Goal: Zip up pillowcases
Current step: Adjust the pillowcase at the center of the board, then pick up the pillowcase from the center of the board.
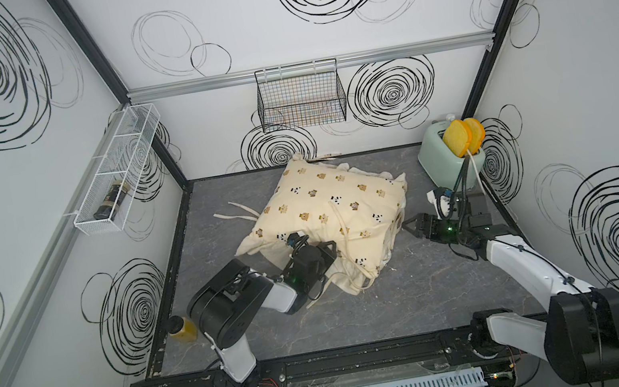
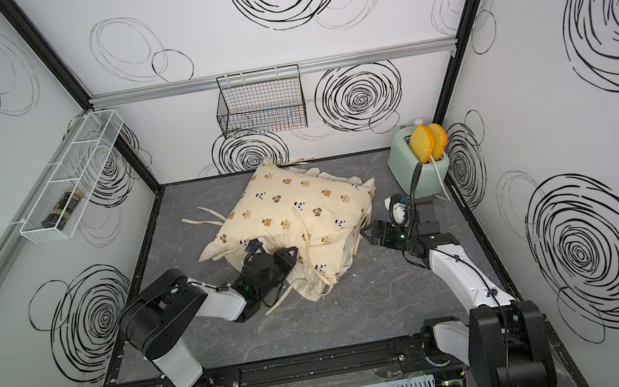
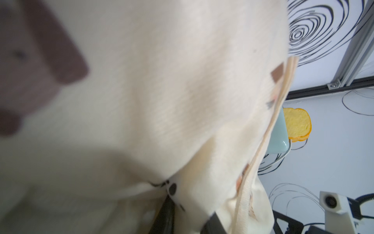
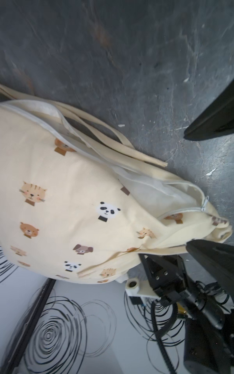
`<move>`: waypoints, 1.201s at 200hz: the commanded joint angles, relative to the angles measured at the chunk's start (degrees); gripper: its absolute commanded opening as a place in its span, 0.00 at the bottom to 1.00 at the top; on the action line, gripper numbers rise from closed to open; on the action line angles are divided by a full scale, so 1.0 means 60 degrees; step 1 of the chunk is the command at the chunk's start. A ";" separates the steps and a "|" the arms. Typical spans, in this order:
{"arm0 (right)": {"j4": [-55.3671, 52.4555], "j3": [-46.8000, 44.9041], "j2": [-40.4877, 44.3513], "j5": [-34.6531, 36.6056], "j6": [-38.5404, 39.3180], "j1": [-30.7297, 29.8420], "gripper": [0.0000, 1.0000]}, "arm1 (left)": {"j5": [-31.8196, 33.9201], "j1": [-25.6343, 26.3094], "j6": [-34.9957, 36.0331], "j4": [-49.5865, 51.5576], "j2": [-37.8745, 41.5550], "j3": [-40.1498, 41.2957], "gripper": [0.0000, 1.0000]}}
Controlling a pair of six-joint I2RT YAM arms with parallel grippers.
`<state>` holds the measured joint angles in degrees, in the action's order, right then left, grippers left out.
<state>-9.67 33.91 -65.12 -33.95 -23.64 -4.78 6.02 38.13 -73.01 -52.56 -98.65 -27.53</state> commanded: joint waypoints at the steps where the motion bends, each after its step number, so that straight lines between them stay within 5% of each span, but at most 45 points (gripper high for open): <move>1: 0.0434 -0.0448 -0.0059 0.0273 -0.0366 -0.0973 0.77 | 0.0131 -0.0693 0.0496 0.0348 0.0985 0.0392 0.25; 9: 0.0731 -0.0556 -0.0084 0.0350 -0.0499 -0.1288 0.77 | -0.0095 -0.0730 0.0730 0.0554 0.1218 0.0389 0.34; 35: 0.0693 -0.0343 -0.0409 0.0426 -0.0674 -0.1693 0.76 | -0.0728 -0.0074 0.1257 0.1836 0.2070 0.0446 1.00; 85: 0.0291 -0.0355 -0.0369 0.0313 -0.0404 -0.1742 0.77 | 0.0171 0.0524 0.0119 0.4157 0.6338 0.2881 0.96; 103: 0.0467 -0.0437 -0.0481 0.0189 -0.0442 -0.1798 0.77 | 0.0445 0.1205 -0.0457 0.3918 0.6628 0.2908 0.96; 204: -0.0040 -0.0505 -0.0156 0.0370 0.0081 -0.2030 0.77 | -0.0079 0.1989 -0.3698 -0.6119 -0.1112 0.2762 0.96; 240: -0.0102 -0.0554 -0.0302 0.0400 0.0175 -0.2027 0.76 | 0.0236 0.2201 -0.4117 -0.6858 -0.2586 0.2368 0.96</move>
<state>-8.60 30.87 -66.50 -31.92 -23.75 -16.73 6.11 50.50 -93.38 -88.07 -109.56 -12.71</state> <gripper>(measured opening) 0.765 0.962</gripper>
